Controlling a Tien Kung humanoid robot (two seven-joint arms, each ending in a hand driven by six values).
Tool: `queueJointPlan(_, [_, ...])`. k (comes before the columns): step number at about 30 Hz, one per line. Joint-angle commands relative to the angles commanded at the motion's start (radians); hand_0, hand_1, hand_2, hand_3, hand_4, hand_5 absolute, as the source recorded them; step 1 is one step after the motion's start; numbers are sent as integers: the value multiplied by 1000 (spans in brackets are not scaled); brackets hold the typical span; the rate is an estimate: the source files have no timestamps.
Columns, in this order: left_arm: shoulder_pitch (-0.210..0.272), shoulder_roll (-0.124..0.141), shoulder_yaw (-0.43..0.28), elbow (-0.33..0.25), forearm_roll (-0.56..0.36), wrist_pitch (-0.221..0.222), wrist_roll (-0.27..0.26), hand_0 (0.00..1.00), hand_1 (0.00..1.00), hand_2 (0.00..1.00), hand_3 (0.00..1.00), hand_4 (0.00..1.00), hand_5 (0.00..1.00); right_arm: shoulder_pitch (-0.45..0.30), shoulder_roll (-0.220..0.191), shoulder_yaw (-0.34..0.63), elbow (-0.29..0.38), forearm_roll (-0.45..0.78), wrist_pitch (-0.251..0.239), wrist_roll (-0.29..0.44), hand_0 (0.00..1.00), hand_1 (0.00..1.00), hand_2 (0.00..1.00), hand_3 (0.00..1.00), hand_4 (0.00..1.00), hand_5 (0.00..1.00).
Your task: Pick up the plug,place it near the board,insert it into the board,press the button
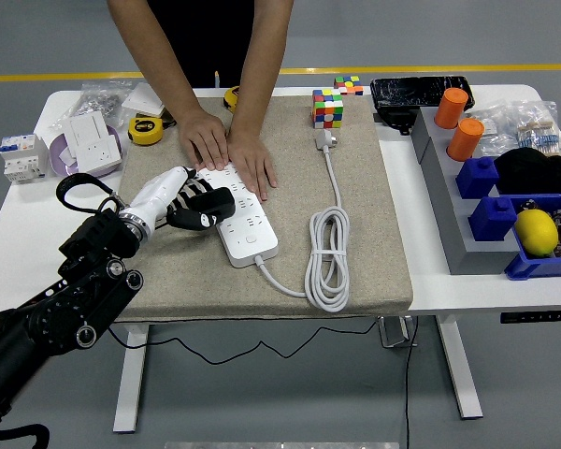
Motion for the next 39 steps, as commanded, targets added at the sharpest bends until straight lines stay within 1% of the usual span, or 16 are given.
queueJointPlan(1, [-1,0,0,-1,-1,-1,0,379,500,527,563,822,220,0,0,0,0,0,0,0,785,708,704,676,998,789])
queueJointPlan(6, [-4,-3,4,0,-4,-3,1,379,500,527,563,822,220,2,0,0,0,0,0,1,785,708,704,676,998,789])
queueJointPlan(7, [-5,-4,4,0,-4,-4,1,385,519,536,575,847,223,2,0,1,0,0,0,1,784,708,704,675,998,790])
queueJointPlan(12, [-9,-8,5,4,1,-11,6,385,519,536,575,847,223,4,0,2,0,0,0,1,784,708,704,675,998,790])
queueJointPlan(13, [-8,-8,5,5,0,-13,6,408,572,563,588,887,236,4,-1,2,0,0,-1,1,785,708,704,675,998,788])
queueJointPlan(18, [-9,-8,5,8,-1,-22,9,408,572,563,588,887,236,3,-1,3,0,-2,-1,1,785,708,704,675,998,788])
queueJointPlan(19, [-10,-9,5,8,-1,-23,10,451,615,583,599,912,238,3,0,3,0,-2,-1,1,783,708,704,675,998,787])
queueJointPlan(24, [-14,-14,9,13,8,-28,14,451,615,583,599,912,238,4,0,2,0,0,-1,2,783,708,704,675,998,787])
queueJointPlan(25, [-15,-15,9,13,9,-28,14,484,641,593,611,924,246,3,0,2,0,0,-1,2,784,708,704,674,998,785])
queueJointPlan(30, [-14,-19,3,12,9,-26,10,484,641,593,611,924,246,0,0,2,0,-3,0,0,784,708,704,674,998,785])
queueJointPlan(31, [-14,-19,0,11,11,-26,10,536,687,646,635,970,272,-1,0,3,0,-4,-1,0,785,708,704,673,998,783])
queueJointPlan(36, [-13,-19,-8,9,0,-27,3,536,687,646,635,970,272,-2,0,3,0,-4,0,0,785,708,704,673,998,783])
queueJointPlan(37, [-13,-20,-10,10,-2,-27,0,853,918,853,836,998,432,-2,0,2,0,-3,0,1,785,708,704,675,998,783])
queueJointPlan(39, [-13,-21,-13,11,-5,-28,-3,853,918,853,836,998,432,-2,0,1,0,-3,0,1,785,708,704,675,998,783])
